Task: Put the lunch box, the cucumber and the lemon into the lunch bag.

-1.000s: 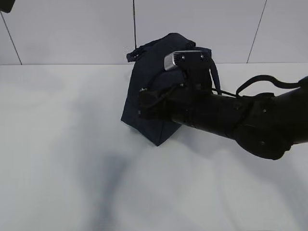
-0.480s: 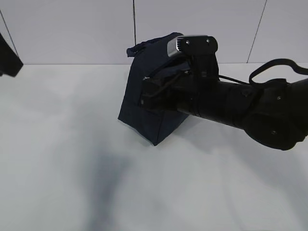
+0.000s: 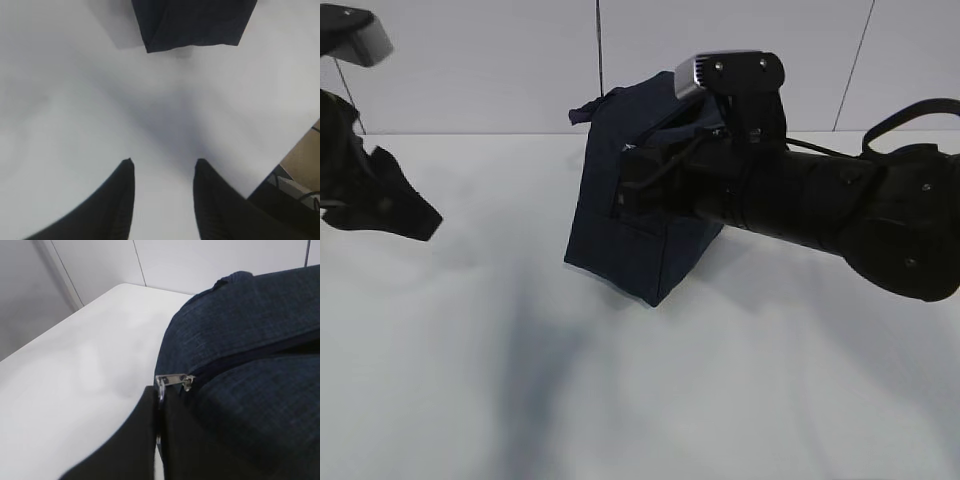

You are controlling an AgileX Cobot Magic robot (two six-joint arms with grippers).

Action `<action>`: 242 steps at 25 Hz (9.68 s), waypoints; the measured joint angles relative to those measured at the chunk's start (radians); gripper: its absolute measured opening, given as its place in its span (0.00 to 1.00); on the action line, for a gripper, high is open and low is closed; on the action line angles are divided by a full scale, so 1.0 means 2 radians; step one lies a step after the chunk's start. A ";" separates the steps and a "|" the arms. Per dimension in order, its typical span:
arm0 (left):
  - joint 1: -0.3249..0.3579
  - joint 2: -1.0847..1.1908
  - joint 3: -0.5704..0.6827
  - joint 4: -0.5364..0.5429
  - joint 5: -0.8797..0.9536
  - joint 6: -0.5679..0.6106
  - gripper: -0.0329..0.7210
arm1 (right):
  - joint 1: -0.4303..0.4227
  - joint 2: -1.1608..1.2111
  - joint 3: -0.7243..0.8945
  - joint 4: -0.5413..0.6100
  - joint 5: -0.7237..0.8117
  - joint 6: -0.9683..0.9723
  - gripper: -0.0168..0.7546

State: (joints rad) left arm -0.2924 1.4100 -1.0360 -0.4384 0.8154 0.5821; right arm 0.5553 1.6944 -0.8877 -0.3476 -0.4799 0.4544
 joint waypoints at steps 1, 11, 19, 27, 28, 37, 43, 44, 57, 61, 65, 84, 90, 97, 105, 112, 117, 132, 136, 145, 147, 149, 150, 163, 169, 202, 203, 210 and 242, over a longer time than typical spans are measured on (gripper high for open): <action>-0.008 0.009 0.003 -0.001 -0.015 0.003 0.44 | 0.000 -0.002 0.000 0.000 0.001 0.000 0.02; -0.062 0.096 0.007 -0.008 -0.138 0.043 0.51 | 0.000 -0.013 0.000 0.034 0.007 0.000 0.02; -0.107 0.121 0.007 -0.048 -0.222 0.100 0.51 | 0.000 -0.015 -0.002 0.062 0.005 -0.001 0.02; -0.117 0.130 0.007 -0.063 -0.242 0.106 0.51 | 0.000 -0.016 -0.002 0.076 0.004 -0.002 0.02; -0.117 0.130 0.007 -0.070 -0.242 0.106 0.51 | 0.000 -0.016 -0.002 0.077 0.004 -0.002 0.02; -0.118 0.131 0.007 -0.126 -0.247 0.143 0.51 | 0.000 -0.016 -0.002 0.115 0.004 -0.012 0.02; -0.118 0.146 0.006 -0.179 -0.261 0.193 0.51 | 0.000 -0.016 -0.002 0.127 0.004 -0.014 0.02; -0.118 0.151 0.005 -0.184 -0.261 0.198 0.51 | 0.000 -0.016 -0.002 0.128 0.004 -0.014 0.02; -0.118 0.192 -0.038 -0.248 -0.252 0.238 0.10 | 0.000 -0.016 -0.002 0.153 0.004 -0.015 0.02; -0.118 0.192 -0.038 -0.249 -0.241 0.238 0.04 | 0.000 -0.016 -0.002 0.158 0.003 -0.015 0.02; -0.118 0.192 -0.038 -0.248 -0.219 0.238 0.04 | 0.000 -0.016 -0.002 0.174 0.003 -0.016 0.02; -0.118 0.176 -0.039 -0.216 -0.180 0.238 0.04 | -0.031 -0.016 -0.047 0.197 0.057 -0.018 0.02; -0.118 0.176 -0.039 -0.216 -0.177 0.238 0.04 | -0.046 -0.012 -0.068 0.197 0.089 -0.022 0.02; -0.118 0.176 -0.039 -0.216 -0.172 0.238 0.04 | -0.059 0.016 -0.106 0.197 0.108 -0.023 0.02; -0.118 0.176 -0.039 -0.216 -0.163 0.238 0.04 | -0.070 0.055 -0.177 0.166 0.171 -0.024 0.02; -0.118 0.176 -0.039 -0.216 -0.156 0.238 0.04 | -0.085 0.084 -0.243 0.120 0.243 -0.025 0.02; -0.118 0.176 -0.039 -0.216 -0.155 0.238 0.04 | -0.099 0.102 -0.272 0.112 0.272 -0.025 0.02; -0.118 0.176 -0.039 -0.217 -0.152 0.238 0.04 | -0.107 0.164 -0.392 0.082 0.426 -0.025 0.02; -0.118 0.176 -0.039 -0.218 -0.152 0.238 0.04 | -0.107 0.189 -0.412 0.082 0.458 -0.025 0.02; -0.118 0.176 -0.039 -0.223 -0.151 0.238 0.04 | -0.107 0.212 -0.457 0.110 0.512 -0.027 0.02; -0.118 0.176 -0.039 -0.225 -0.146 0.238 0.04 | -0.107 0.212 -0.472 0.112 0.528 -0.030 0.02; -0.118 0.176 -0.039 -0.236 -0.142 0.237 0.04 | -0.107 0.212 -0.485 0.114 0.543 -0.032 0.02; -0.118 0.176 -0.039 -0.242 -0.140 0.237 0.05 | -0.107 0.212 -0.492 0.114 0.552 -0.034 0.02; -0.079 0.129 -0.046 -0.261 -0.091 0.176 0.57 | -0.107 0.212 -0.521 0.154 0.605 -0.090 0.02; -0.034 0.128 -0.121 -0.247 0.019 0.090 0.57 | -0.107 0.212 -0.521 0.155 0.606 -0.124 0.02; -0.054 0.379 -0.431 -0.189 0.143 -0.024 0.31 | -0.107 0.212 -0.522 0.158 0.608 -0.133 0.02; -0.054 0.379 -0.431 -0.188 0.143 -0.024 0.20 | -0.107 0.212 -0.522 0.158 0.608 -0.133 0.02; -0.054 0.380 -0.433 -0.167 0.175 -0.024 0.03 | -0.107 0.212 -0.522 0.166 0.609 -0.133 0.02; -0.080 0.356 -0.436 -0.029 0.181 -0.125 0.03 | -0.108 0.249 -0.528 0.139 0.572 -0.134 0.02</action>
State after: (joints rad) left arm -0.4520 2.1213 -1.9078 -0.4957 1.1766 0.3317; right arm 0.3386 2.1917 -1.9438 -0.0699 0.6647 0.1874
